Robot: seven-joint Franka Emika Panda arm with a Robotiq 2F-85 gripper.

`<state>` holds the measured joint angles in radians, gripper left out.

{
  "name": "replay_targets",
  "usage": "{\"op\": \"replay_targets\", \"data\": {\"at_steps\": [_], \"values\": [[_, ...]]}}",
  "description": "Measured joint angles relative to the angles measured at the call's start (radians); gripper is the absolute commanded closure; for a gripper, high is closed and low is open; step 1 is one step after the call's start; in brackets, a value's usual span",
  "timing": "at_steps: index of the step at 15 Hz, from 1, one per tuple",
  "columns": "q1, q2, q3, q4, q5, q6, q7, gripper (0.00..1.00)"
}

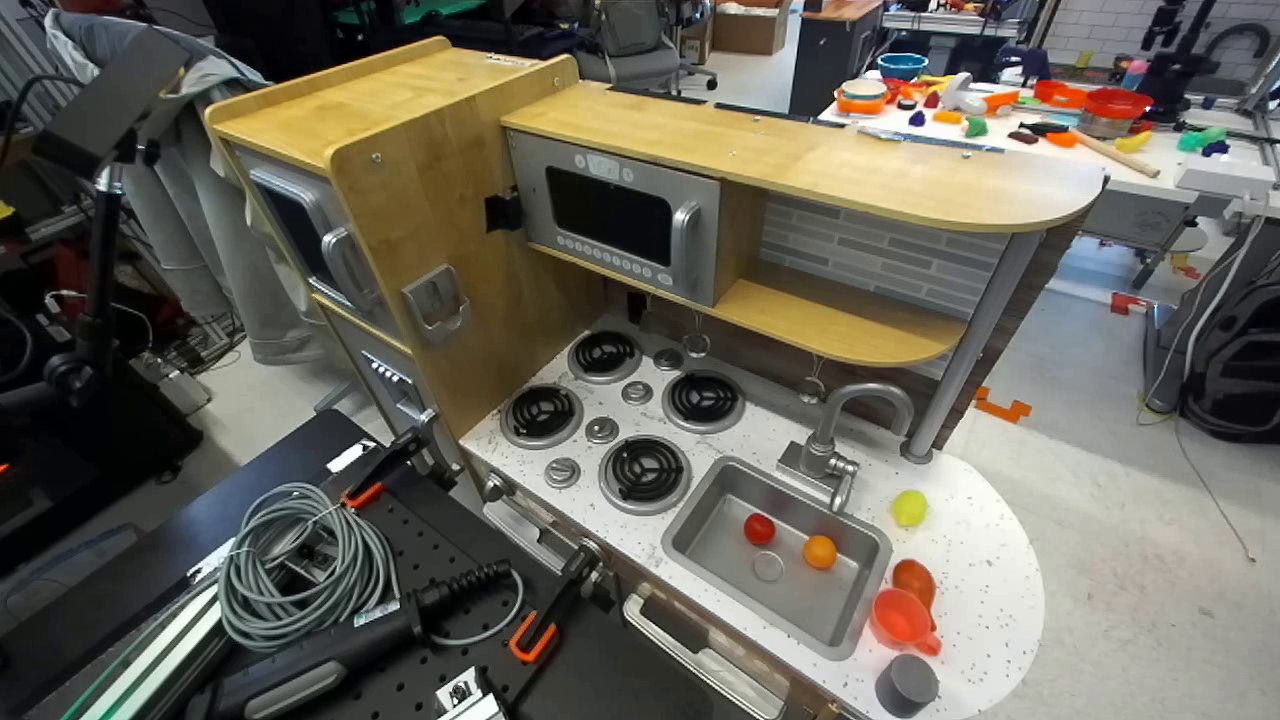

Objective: Pick up the tomato from the sink and put it on the stove

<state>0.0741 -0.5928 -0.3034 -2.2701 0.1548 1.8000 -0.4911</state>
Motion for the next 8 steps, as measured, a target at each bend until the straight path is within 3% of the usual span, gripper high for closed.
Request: {"op": "replay_targets", "data": {"at_steps": [5, 8], "values": [[-0.013, 0.010, 0.014, -0.019, -0.008, 0.008, 0.000, 0.00], [-0.035, 0.043, 0.025, -0.068, -0.029, 0.076, 0.000, 0.00]]}}
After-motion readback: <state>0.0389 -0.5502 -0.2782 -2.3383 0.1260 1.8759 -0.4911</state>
